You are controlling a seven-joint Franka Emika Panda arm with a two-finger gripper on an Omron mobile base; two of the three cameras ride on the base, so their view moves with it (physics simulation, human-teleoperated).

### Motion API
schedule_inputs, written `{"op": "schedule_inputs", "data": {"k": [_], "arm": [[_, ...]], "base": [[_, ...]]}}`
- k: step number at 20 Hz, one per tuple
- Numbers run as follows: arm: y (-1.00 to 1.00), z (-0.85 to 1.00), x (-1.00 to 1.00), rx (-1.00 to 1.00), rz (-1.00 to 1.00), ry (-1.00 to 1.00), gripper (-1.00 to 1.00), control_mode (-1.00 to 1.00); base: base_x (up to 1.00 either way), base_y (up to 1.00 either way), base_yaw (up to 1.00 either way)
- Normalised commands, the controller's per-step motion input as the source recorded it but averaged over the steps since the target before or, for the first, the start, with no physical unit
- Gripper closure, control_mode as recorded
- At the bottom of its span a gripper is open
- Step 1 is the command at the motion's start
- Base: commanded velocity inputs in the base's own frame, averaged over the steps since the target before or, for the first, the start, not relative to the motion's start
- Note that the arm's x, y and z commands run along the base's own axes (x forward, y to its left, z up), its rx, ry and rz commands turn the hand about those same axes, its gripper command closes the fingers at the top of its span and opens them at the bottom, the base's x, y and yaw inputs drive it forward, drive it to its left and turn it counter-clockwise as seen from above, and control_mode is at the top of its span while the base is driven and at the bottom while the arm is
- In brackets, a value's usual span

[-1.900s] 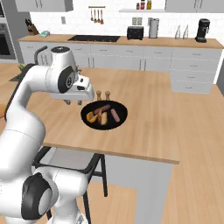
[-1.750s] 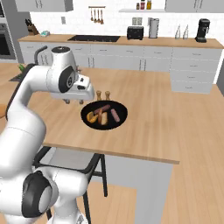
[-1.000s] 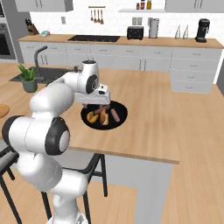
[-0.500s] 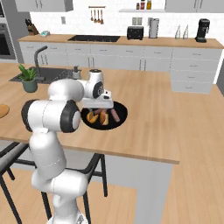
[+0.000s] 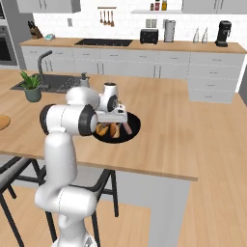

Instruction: Place one bun and one sausage from the bowl on each plate.

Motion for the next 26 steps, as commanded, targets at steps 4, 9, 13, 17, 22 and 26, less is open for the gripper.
{"op": "schedule_inputs", "data": {"k": [4, 9, 13, 17, 22, 26], "arm": [[-0.01, -0.46, 0.33, 0.0, 0.0, 0.1, -1.0, -1.0], [0.0, -0.42, 0.0, 0.0, 0.0, 0.1, -1.0, -1.0], [0.0, -0.17, 0.0, 0.0, 0.0, 0.0, 1.0, -1.0], [0.01, -0.04, 0.0, 0.0, 0.0, 0.0, 1.0, -1.0], [0.26, 0.25, -0.04, -0.02, -0.03, 0.03, 1.0, -1.0], [0.39, 0.99, -0.59, -0.08, -0.06, -0.08, 1.0, -1.0]], "base": [[0.0, 0.0, 0.0], [0.0, 0.0, 0.0], [0.0, 0.0, 0.0], [0.0, 0.0, 0.0], [0.0, 0.0, 0.0], [0.0, 0.0, 0.0]]}}
